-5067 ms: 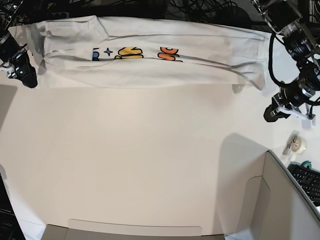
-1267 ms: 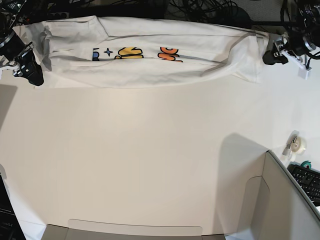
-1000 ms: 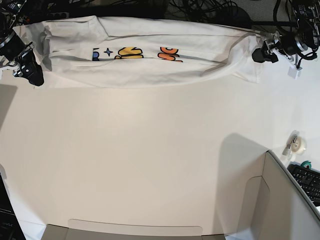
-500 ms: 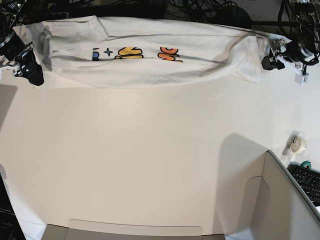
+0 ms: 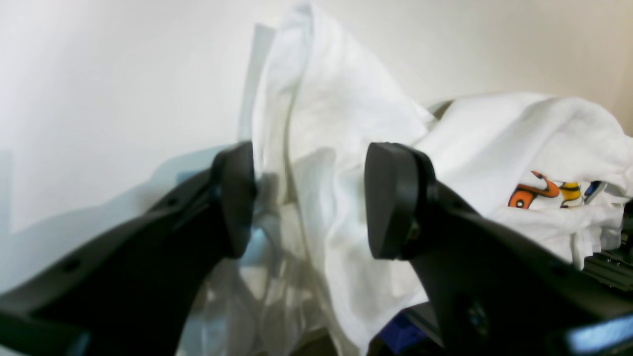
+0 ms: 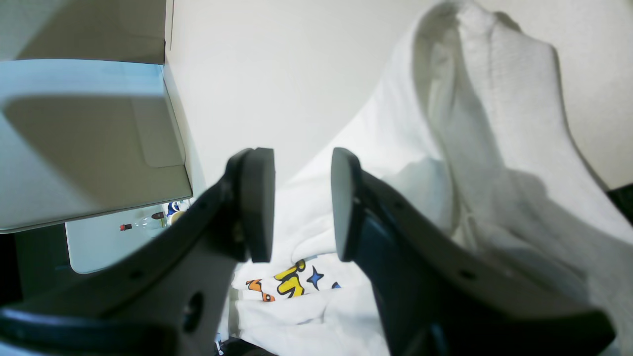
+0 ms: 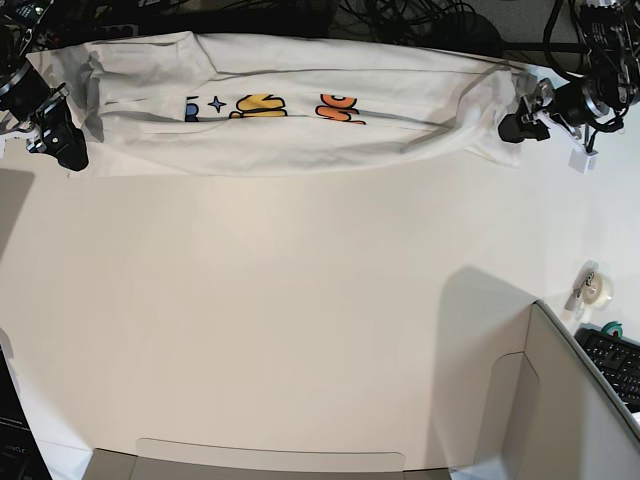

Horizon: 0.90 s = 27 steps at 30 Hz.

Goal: Layout the t-shirt on the table in an organized manner, then fold the t-shirt properly
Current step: 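Lower the left gripper to grasp the strip end near the orange print, then fold the strip end with the left gripper over toward the blue print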

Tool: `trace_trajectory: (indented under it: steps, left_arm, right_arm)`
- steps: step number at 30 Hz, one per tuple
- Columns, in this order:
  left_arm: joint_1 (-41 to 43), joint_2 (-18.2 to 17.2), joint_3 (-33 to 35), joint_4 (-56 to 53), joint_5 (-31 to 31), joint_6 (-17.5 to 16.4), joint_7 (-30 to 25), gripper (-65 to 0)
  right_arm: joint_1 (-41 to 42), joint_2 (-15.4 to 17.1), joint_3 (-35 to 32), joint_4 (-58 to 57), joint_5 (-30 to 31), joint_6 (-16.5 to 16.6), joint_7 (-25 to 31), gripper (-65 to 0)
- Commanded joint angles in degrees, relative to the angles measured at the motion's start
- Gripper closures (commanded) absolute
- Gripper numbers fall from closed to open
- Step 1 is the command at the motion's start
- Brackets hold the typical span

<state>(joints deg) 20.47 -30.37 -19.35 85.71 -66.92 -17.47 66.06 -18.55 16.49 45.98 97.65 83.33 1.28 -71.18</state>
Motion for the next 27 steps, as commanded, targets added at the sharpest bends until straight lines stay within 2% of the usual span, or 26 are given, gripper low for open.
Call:
trace_trajectory:
  steps: [1,19,22,27]
  left_arm:
    - [0.6,-0.6,0.5,0.2,1.1,0.3,1.9,-34.2]
    - [2.4,-0.7,5.6,0.2,1.4,0.3,1.8,-33.2]
    - [2.4,-0.8,5.6,0.2,1.5,0.3,1.9,-25.0]
    - [2.3,-0.9,5.6,0.3,1.4,0.2,1.9,-2.3]
  right_arm:
    - [0.1,1.0,0.3,0.7,1.7,0.3,-0.1,-19.3]
    - [0.1,1.0,0.3,0.7,1.7,0.3,0.2,-19.3]
    - [0.0,1.0,0.3,0.7,1.7,0.3,0.2,-19.3]
    - [0.0,1.0,0.3,0.7,1.7,0.3,0.2,-19.3]
